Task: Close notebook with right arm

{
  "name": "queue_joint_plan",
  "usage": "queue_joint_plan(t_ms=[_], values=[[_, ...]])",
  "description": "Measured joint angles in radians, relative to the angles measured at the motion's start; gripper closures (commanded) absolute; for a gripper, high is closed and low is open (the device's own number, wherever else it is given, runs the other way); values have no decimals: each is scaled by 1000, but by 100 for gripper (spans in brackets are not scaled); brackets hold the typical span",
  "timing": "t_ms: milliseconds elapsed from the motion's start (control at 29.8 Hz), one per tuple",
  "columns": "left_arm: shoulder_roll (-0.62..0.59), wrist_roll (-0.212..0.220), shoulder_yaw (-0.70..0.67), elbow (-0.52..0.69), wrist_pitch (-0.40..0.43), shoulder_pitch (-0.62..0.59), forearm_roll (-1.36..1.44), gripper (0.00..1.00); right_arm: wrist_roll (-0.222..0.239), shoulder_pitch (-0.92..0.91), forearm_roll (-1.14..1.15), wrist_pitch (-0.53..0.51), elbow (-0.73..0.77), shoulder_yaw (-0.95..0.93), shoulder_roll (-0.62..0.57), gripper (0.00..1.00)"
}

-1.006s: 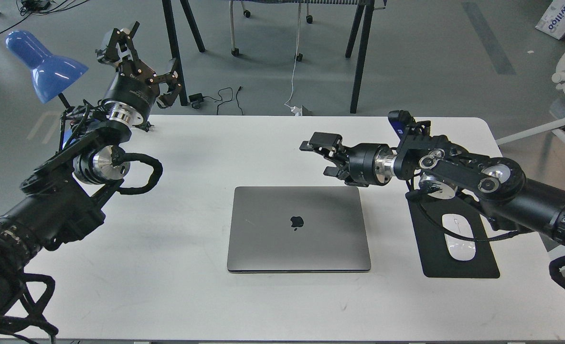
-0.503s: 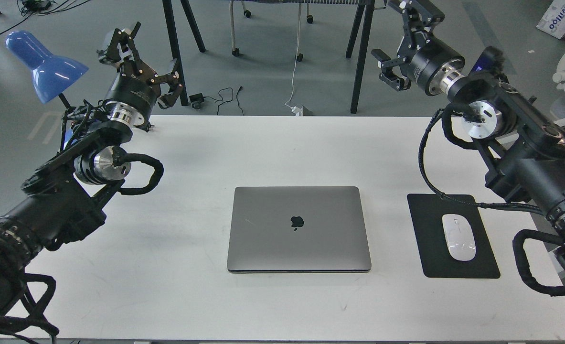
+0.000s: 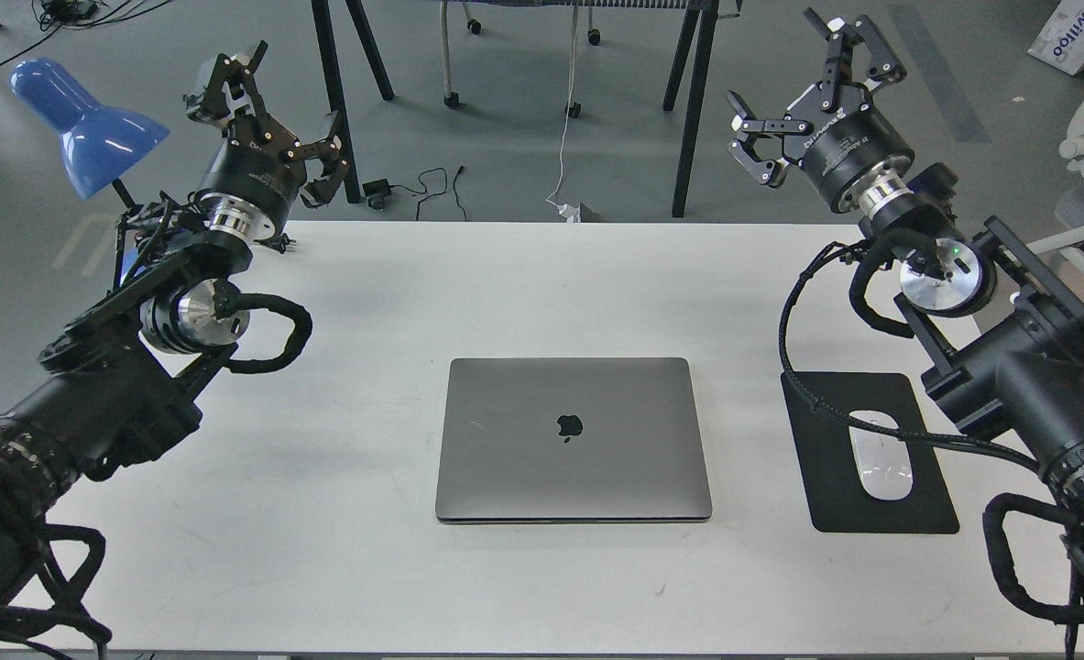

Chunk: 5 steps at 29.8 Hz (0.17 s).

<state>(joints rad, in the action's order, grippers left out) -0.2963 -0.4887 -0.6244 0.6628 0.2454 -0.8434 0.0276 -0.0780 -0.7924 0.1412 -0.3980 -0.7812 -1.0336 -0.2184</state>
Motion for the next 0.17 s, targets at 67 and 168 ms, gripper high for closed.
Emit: queue_joint_plan(t_ms=[67, 168], values=[[0, 0, 0, 0, 0, 0, 0, 0, -1, 9, 0, 4, -14, 0, 0, 0], [0, 0, 0, 0, 0, 0, 0, 0, -4, 12, 0, 9, -18, -1, 4, 0]])
